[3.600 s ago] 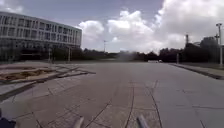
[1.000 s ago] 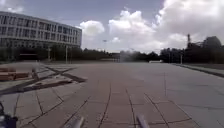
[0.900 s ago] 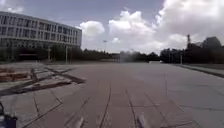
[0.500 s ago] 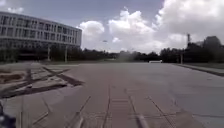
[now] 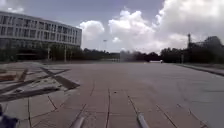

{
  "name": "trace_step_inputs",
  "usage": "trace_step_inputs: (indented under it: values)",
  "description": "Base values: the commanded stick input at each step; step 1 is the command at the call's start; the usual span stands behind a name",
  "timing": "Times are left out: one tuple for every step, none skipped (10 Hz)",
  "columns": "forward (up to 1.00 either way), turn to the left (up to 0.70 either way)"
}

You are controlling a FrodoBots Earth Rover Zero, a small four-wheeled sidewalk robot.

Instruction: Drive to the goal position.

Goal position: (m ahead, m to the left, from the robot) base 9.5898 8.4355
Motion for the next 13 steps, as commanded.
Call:
trace_step_inputs:
  values:
    - [0.7,0.0]
    - [0.7,0.0]
    - [0.7,0.0]
    - [0.7,0.0]
    - [0.7,0.0]
    - [0.7,0.0]
    - [0.7,0.0]
    - [0.7,0.0]
    - [0.7,0.0]
    - [0.7,0.0]
    - [0.7,0.0]
    - [0.7,0.0]
    - [0.7,0.0]
